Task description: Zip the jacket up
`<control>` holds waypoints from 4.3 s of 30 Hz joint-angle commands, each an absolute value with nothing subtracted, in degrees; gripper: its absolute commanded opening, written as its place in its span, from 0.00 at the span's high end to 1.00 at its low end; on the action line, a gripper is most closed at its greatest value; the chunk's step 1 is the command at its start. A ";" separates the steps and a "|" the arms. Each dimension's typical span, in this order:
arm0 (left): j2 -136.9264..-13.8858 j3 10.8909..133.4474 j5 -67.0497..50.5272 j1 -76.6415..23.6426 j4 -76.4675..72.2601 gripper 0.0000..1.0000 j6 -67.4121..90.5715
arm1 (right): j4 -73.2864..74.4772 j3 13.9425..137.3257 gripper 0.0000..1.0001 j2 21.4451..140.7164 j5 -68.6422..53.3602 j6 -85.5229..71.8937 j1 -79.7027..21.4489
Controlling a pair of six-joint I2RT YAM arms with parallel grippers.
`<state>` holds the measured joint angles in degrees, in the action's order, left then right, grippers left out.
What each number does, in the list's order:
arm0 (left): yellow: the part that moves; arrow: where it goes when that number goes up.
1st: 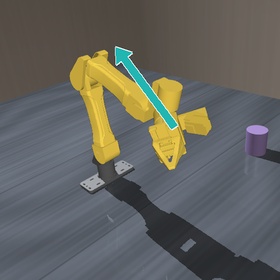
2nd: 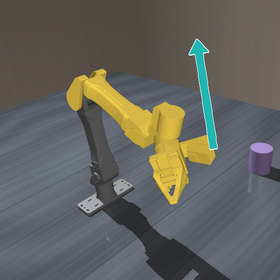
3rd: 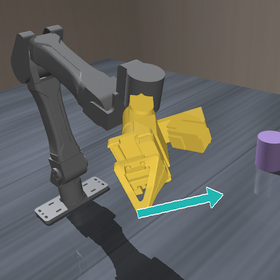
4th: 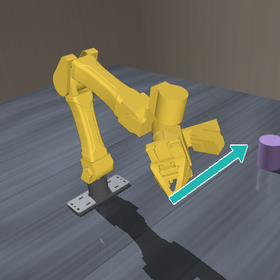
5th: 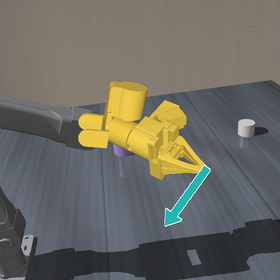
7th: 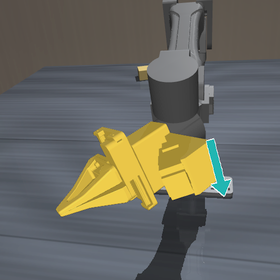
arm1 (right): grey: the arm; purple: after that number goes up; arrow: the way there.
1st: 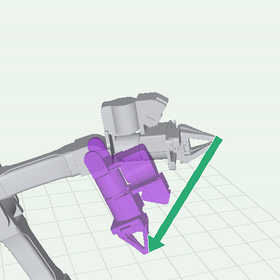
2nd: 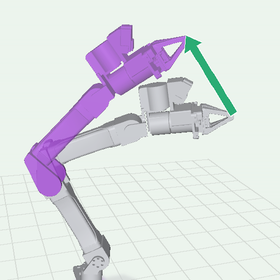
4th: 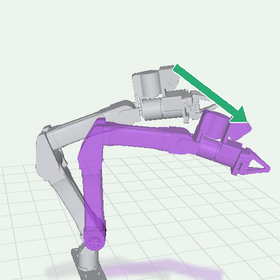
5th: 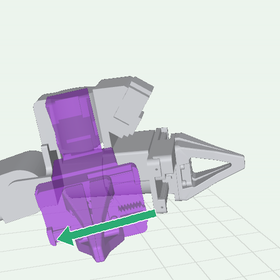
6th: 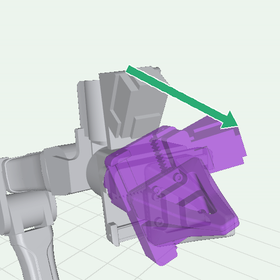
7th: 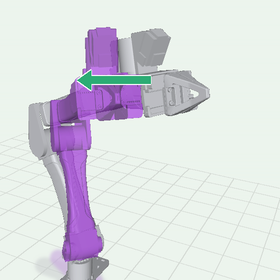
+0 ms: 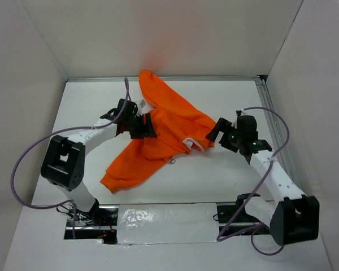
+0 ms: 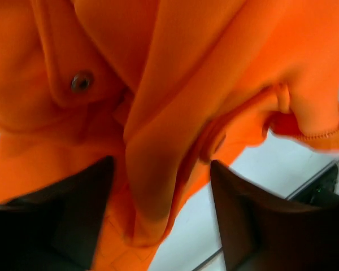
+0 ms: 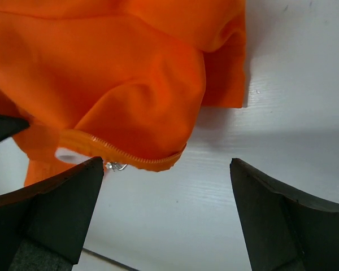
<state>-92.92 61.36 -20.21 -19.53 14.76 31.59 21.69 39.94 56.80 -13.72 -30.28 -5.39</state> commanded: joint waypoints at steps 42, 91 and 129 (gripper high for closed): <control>-56.77 115.41 -27.08 -21.53 16.00 1.00 21.00 | 39.82 135.36 1.00 66.53 7.45 -14.77 -22.85; -94.92 71.54 -31.82 -24.17 16.35 0.01 25.58 | 35.86 40.25 0.53 49.98 21.92 -43.50 -30.23; -114.75 100.08 -26.72 -17.40 24.07 0.01 22.94 | 36.31 90.15 0.00 94.23 11.43 -30.14 -7.90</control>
